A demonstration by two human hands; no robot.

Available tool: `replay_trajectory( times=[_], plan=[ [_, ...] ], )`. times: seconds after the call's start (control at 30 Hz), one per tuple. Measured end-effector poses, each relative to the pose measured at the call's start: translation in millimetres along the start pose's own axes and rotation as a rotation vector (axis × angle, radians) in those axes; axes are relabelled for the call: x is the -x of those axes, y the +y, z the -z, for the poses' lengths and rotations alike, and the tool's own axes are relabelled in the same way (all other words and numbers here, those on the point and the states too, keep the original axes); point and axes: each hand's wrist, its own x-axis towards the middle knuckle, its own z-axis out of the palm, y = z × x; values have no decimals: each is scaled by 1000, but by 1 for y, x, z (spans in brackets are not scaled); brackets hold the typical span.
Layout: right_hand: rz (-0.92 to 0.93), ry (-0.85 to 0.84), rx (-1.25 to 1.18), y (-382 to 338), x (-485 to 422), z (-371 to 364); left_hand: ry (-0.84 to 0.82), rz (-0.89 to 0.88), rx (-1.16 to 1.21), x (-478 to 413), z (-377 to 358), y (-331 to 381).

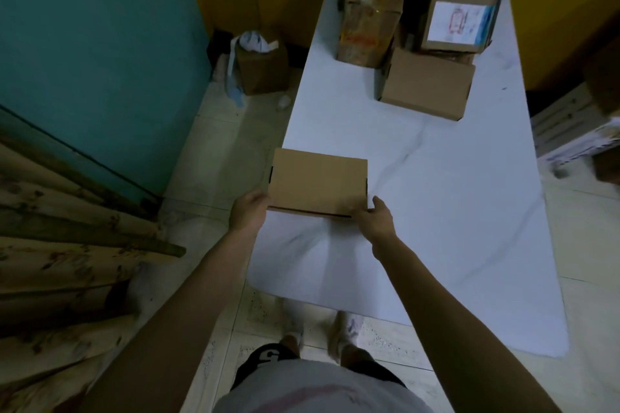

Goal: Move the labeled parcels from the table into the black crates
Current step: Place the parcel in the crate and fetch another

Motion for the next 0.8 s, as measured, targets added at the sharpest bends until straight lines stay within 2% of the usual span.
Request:
replay_trajectory(
  times=[0.07, 0.17, 0.3, 0.43, 0.53, 0.6, 0.7, 0.8],
  plan=[
    [33, -11, 6, -2, 1, 11, 71, -22, 35, 5, 6, 5],
    [53, -43, -190, -8, 8, 33, 118, -64, 91, 17, 10, 15],
    [122, -133, -482, -22, 17, 61, 22, -53, 286, 38, 2, 26],
    [355, -191, -389, -34, 24, 90, -28, -59, 370, 54, -13, 37],
    [504, -108, -363, -37, 29, 104, -230, 4, 508, 62, -21, 43],
    [565, -52, -392, -36, 31, 110, -296, 54, 611, 65, -25, 45],
    [551, -3, -480, -32, 32, 117, -368, 93, 665, 72, -29, 52],
    [517, 23, -566, -28, 34, 124, -360, 4, 628, 76, -34, 53]
  ],
)
